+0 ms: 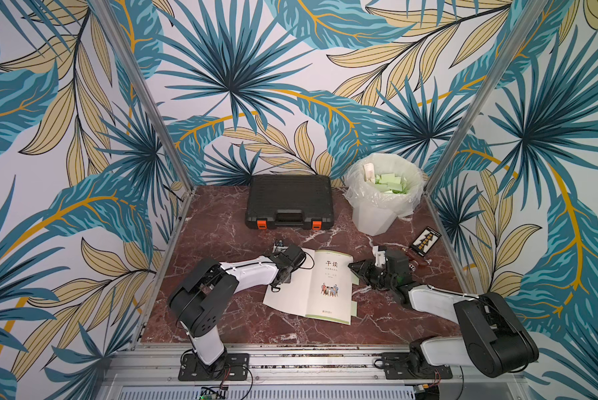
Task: Peel off the used sticky note
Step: Open the book at the center of the board, then turn the page of the book at the center of the board.
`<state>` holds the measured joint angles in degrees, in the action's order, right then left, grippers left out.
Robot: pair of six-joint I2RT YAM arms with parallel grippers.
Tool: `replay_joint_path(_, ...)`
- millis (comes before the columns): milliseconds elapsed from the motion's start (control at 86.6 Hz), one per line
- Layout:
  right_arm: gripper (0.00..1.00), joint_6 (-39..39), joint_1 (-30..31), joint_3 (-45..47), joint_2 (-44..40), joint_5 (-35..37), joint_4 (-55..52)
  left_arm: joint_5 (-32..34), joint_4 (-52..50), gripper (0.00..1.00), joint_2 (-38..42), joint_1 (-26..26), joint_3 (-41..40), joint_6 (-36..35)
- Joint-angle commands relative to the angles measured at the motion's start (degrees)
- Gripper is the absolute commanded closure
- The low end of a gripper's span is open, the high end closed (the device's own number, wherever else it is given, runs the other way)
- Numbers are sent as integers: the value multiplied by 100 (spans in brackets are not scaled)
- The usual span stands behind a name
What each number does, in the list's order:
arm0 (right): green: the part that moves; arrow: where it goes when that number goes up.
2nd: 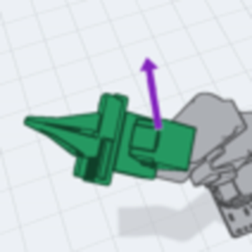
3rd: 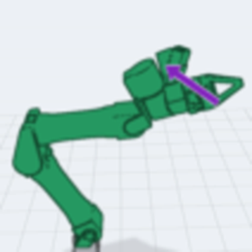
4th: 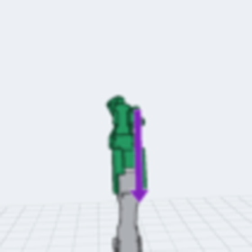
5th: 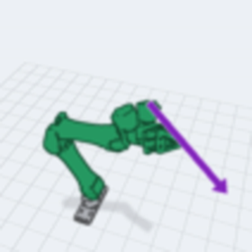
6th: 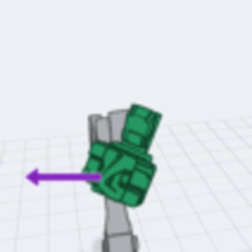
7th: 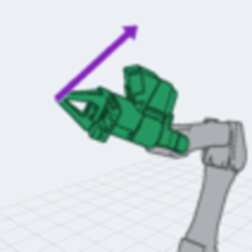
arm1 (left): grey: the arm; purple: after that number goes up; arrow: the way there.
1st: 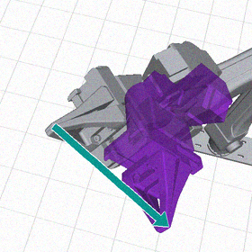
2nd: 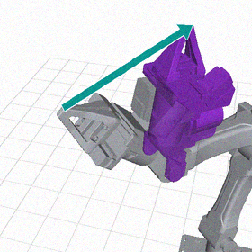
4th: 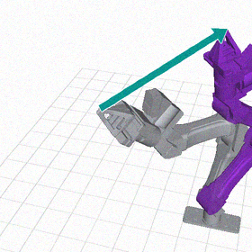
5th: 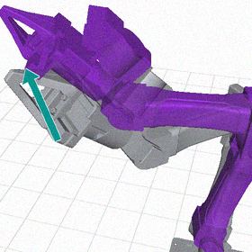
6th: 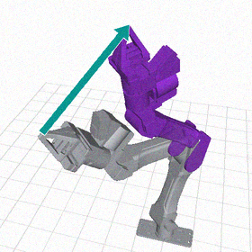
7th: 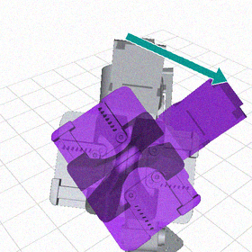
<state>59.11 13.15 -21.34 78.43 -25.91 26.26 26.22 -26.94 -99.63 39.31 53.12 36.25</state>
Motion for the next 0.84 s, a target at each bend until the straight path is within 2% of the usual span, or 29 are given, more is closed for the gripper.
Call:
replay_joint_path(0, 75, -188, -78, 5, -26, 80, -242, -166, 47, 100, -416, -55, -114, -21)
replay_joint_path(173, 75, -74, -100, -3, 235, -30, -10, -128, 50, 100, -382, -55, -144, 1)
replay_joint_path(566, 75, 334, -96, 104, 1398, -347, 1124, -131, 66, 100, -372, -55, -164, 21)
replay_joint_path(831, 75, 543, -98, 48, 1623, -616, 1520, -170, 75, 100, -390, -46, -153, -21)
